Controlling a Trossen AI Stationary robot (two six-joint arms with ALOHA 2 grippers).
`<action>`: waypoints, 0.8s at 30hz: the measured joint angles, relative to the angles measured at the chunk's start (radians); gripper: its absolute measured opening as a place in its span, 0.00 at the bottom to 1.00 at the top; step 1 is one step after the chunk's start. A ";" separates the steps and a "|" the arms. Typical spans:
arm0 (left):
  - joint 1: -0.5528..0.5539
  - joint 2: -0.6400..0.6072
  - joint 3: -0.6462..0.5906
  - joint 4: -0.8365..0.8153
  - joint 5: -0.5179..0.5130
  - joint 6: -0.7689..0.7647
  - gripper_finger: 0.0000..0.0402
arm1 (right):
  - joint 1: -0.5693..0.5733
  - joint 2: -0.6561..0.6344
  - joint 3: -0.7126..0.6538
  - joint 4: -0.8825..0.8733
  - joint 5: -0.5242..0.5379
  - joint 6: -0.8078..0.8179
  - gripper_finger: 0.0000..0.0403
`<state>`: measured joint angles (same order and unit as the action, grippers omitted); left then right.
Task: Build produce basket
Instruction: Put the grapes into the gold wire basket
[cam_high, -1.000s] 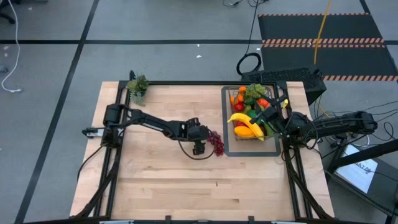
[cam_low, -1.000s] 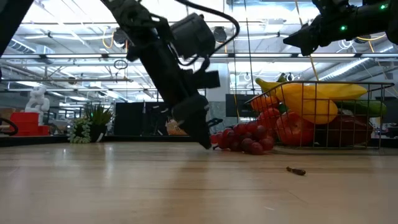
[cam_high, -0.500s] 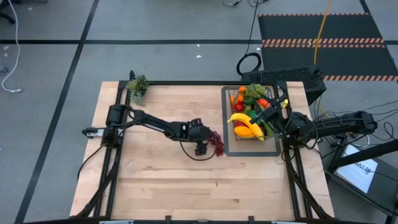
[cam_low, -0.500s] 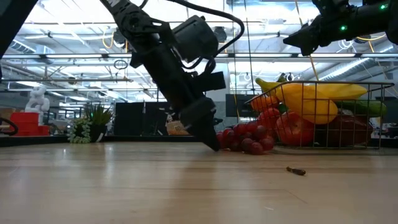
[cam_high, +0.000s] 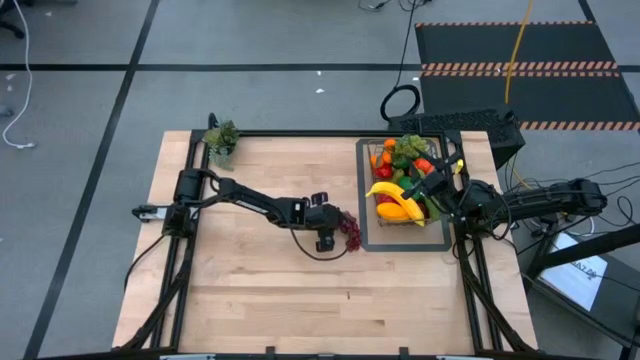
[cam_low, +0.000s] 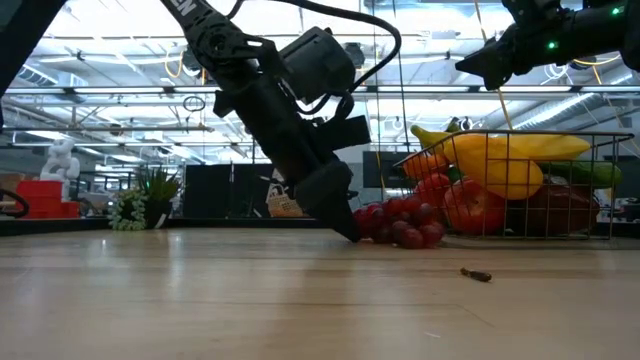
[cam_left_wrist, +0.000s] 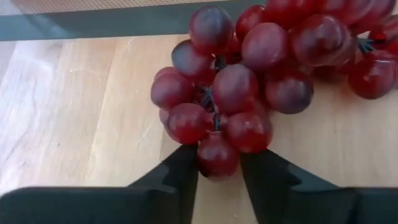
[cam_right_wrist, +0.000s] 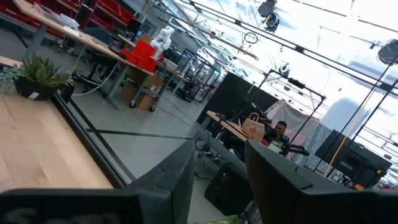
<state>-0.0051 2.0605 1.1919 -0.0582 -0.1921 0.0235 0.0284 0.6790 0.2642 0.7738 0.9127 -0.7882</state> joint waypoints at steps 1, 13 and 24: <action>0.000 0.000 0.000 -0.002 -0.003 0.003 0.27 | 0.000 0.000 0.000 0.000 0.000 -0.001 0.33; -0.006 -0.002 -0.003 0.001 -0.020 0.035 0.08 | 0.000 0.000 0.000 0.000 0.000 -0.010 0.33; -0.039 -0.091 -0.007 -0.062 -0.157 0.060 0.08 | 0.000 0.000 0.000 0.000 0.000 -0.010 0.33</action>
<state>-0.0438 1.9700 1.1853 -0.1199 -0.3487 0.0839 0.0284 0.6791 0.2642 0.7735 0.9131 -0.7982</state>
